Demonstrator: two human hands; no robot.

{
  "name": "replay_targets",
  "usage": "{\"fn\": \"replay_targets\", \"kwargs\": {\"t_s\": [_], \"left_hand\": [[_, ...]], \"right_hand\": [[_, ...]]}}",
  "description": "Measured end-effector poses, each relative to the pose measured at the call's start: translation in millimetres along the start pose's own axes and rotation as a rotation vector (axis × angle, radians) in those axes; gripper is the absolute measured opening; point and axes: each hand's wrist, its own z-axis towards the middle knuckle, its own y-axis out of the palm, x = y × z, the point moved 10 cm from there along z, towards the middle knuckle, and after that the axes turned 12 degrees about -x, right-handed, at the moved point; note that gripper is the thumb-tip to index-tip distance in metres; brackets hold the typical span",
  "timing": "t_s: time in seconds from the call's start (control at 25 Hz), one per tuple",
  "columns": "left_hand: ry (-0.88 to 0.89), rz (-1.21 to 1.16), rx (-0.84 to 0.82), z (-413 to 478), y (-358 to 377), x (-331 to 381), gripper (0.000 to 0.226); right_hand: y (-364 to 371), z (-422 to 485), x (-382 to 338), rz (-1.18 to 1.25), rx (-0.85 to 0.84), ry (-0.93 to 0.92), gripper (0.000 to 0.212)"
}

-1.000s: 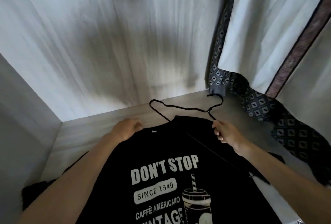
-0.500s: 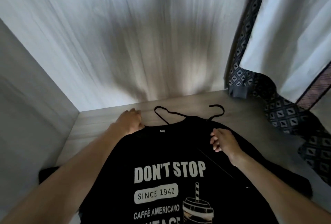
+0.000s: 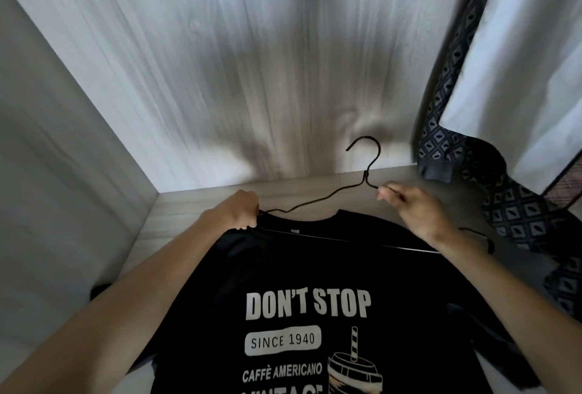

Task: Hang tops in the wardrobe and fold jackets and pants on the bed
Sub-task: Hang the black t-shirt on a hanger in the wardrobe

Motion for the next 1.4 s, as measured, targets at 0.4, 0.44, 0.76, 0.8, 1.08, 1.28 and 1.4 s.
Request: {"fn": "replay_targets", "kwargs": {"t_s": [0.4,0.44,0.76,0.8,1.08,1.28,1.4], "left_hand": [[0.143,-0.189,0.062,-55.8,-27.2,13.3,0.024],[0.144,-0.201,0.073,-58.8,-29.1,15.8,0.024],[0.175,-0.566,0.260,-87.2,-38.8,17.5,0.009],[0.198,-0.661,0.277,-91.0,-38.6,13.1,0.013],[0.368,-0.480,0.220,-124.0,-48.2,-10.5,0.023],[0.415,-0.430,0.503,-117.1,-33.0,6.4,0.024],[0.308,-0.568,0.700,-121.2,-39.0,-8.4,0.035]], "right_hand": [[6.0,27.4,-82.3,-0.184,-0.039,-0.192,0.056],[19.6,24.3,-95.2,-0.158,-0.048,-0.202,0.050],[123.8,26.3,-170.7,0.261,-0.378,-0.187,0.034],[127.0,29.5,-172.3,0.298,-0.371,-0.174,0.029],[111.8,21.8,-191.9,0.104,-0.242,-0.280,0.028],[95.2,4.0,-211.4,-0.035,-0.095,-0.376,0.023],[75.3,-41.1,-210.2,-0.229,0.248,-0.573,0.029]]}}
